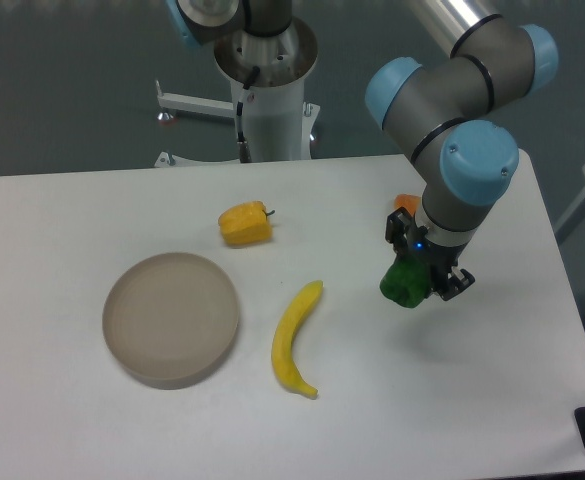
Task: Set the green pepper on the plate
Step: 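Carry the held green pepper over the banana toward the beige plate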
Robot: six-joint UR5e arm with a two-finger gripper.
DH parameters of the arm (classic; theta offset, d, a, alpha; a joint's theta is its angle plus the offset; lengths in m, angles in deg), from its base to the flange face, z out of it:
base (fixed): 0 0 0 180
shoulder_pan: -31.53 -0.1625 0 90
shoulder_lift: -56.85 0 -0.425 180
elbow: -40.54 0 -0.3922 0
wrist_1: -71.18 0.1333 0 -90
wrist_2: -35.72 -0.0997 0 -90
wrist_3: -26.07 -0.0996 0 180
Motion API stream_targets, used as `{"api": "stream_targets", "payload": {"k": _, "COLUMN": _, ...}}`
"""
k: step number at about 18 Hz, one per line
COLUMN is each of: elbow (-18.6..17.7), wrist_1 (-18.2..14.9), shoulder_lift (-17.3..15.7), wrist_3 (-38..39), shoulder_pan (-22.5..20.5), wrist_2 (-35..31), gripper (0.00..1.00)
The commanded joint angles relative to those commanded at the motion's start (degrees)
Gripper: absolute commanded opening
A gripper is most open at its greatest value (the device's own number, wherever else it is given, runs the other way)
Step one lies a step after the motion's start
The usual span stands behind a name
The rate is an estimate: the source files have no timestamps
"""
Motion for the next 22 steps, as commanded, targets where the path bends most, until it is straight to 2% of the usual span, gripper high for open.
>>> {"api": "stream_targets", "payload": {"k": 6, "elbow": 0.53, "wrist_1": -0.09, "shoulder_lift": -0.17, "wrist_3": 0.00, "shoulder_pan": -0.09, "wrist_2": 0.26, "gripper": 0.18}}
{"api": "stream_targets", "payload": {"k": 9, "elbow": -0.52, "wrist_1": -0.18, "shoulder_lift": -0.26, "wrist_3": 1.40, "shoulder_pan": 0.87, "wrist_2": -0.17, "gripper": 0.17}}
{"api": "stream_targets", "payload": {"k": 11, "elbow": -1.67, "wrist_1": -0.18, "shoulder_lift": -1.84, "wrist_3": 2.55, "shoulder_pan": 2.10, "wrist_2": 0.26, "gripper": 0.16}}
{"api": "stream_targets", "payload": {"k": 14, "elbow": -3.16, "wrist_1": -0.35, "shoulder_lift": -3.69, "wrist_3": 5.53, "shoulder_pan": 5.79, "wrist_2": 1.66, "gripper": 0.15}}
{"api": "stream_targets", "payload": {"k": 16, "elbow": -3.60, "wrist_1": -0.35, "shoulder_lift": -3.78, "wrist_3": 7.81, "shoulder_pan": 8.69, "wrist_2": 2.89, "gripper": 0.15}}
{"api": "stream_targets", "payload": {"k": 20, "elbow": -3.69, "wrist_1": 0.00, "shoulder_lift": -3.60, "wrist_3": 17.30, "shoulder_pan": 16.59, "wrist_2": 4.39, "gripper": 0.15}}
{"api": "stream_targets", "payload": {"k": 22, "elbow": -3.87, "wrist_1": 0.00, "shoulder_lift": -3.08, "wrist_3": 19.24, "shoulder_pan": 18.89, "wrist_2": 4.39, "gripper": 0.15}}
